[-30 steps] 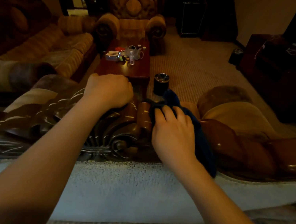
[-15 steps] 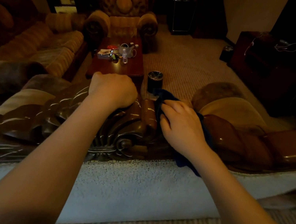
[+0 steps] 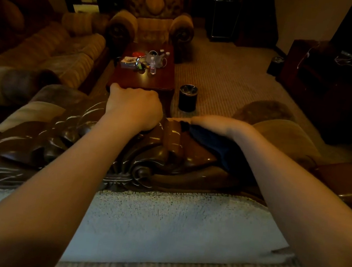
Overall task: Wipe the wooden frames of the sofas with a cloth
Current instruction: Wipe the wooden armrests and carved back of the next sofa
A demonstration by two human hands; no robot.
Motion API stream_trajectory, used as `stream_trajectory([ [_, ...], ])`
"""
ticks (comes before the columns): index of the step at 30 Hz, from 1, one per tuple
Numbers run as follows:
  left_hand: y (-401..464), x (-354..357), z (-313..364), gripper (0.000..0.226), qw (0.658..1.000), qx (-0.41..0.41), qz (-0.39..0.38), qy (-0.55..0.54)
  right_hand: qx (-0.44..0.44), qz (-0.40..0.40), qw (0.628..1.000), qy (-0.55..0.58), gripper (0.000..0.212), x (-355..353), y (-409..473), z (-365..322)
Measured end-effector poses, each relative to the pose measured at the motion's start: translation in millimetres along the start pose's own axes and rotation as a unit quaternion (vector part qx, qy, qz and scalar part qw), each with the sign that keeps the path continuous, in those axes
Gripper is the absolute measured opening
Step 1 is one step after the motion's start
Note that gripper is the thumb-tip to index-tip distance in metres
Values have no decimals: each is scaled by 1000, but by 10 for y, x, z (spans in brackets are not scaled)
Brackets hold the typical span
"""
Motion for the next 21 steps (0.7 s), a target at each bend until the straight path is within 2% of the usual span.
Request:
stream_trajectory([
  [3,-9,9,5,29,1000,-1,-7,-2,-53,122,984,-115,33,-145,-127,150],
  [5,-8,10,1,31,1000,-3,-8,3,-73,205,967,-133,37,-148,-242,238],
  [7,-11,2,4,30,1000,-6,-4,6,-137,290,940,-119,39,-94,-449,233],
  [10,-19,-21,15,28,1000,-10,1,0,-280,406,869,-33,40,77,-898,18],
  [12,-47,-36,11,25,1000,-5,0,-7,-331,440,834,41,36,297,-1106,-175],
  [15,-81,-66,4,22,1000,14,6,-4,-369,453,807,89,35,582,-1178,-531],
  [17,-73,-102,-16,23,999,8,18,-26,-352,444,819,88,36,559,-1006,-666],
  [19,-37,-143,-79,24,996,-19,21,-86,-277,416,864,64,35,410,-657,-682],
  [21,1,-178,-147,24,989,-32,16,-146,-167,375,912,-18,34,297,-284,-631],
])
Point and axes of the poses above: each hand's wrist, its own y-axis towards the middle knuckle, its own x-axis out of the palm, z = x × y, the point moved 7 cm from there along y, towards the middle knuckle, and after that the axes turned 10 degrees about z, right-handed, at the moved point
